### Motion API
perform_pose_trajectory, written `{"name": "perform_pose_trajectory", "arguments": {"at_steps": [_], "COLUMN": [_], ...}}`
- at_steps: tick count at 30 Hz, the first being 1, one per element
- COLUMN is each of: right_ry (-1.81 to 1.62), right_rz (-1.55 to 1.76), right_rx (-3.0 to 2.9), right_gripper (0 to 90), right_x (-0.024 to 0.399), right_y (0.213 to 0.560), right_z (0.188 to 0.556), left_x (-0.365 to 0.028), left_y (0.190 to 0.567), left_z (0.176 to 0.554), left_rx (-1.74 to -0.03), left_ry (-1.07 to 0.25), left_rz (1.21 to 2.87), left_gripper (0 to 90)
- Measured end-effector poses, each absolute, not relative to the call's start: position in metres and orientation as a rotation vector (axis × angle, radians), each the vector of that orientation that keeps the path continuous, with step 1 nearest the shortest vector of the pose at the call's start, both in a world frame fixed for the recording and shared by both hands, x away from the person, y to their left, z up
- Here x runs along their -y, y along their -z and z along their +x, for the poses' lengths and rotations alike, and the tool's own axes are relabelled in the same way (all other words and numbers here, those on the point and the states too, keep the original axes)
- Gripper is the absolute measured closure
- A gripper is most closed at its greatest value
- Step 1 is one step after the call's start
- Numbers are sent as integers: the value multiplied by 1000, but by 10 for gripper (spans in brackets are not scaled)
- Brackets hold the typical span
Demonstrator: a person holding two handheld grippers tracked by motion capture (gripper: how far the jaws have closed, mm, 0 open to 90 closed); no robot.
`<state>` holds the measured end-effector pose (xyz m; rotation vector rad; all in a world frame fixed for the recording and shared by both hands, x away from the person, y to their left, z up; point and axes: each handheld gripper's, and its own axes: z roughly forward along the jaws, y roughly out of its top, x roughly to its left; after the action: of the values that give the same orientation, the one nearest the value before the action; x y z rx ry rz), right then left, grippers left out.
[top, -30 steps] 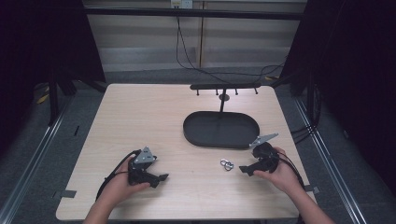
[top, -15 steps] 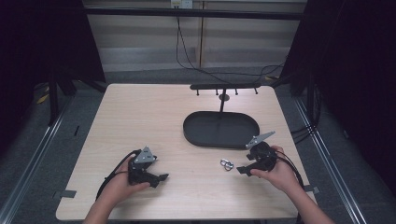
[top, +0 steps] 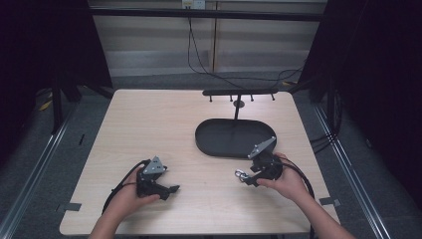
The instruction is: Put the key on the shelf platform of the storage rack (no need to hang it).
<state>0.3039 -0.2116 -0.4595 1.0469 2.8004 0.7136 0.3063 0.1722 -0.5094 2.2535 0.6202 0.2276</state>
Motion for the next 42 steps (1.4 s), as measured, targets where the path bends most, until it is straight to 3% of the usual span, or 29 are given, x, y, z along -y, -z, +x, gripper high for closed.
{"name": "perform_pose_trajectory", "arguments": {"at_steps": [9, 24, 33, 42], "right_ry": [-633, -568, -445, -398], "right_rz": [1025, 1022, 967, 981], "right_rx": [-2850, -2889, -2893, -2901], "right_gripper": [499, 502, 645, 683], "right_x": [198, 179, 167, 163], "right_y": [465, 474, 471, 470], "right_z": [318, 333, 329, 329], "left_x": [-172, -172, -172, -172], "left_y": [509, 509, 509, 509], "left_z": [306, 306, 306, 306], "left_rx": [-620, -621, -620, -621], "left_ry": [-228, -227, -228, -227], "left_rz": [2254, 2253, 2254, 2254], "left_gripper": [147, 147, 147, 147]}}
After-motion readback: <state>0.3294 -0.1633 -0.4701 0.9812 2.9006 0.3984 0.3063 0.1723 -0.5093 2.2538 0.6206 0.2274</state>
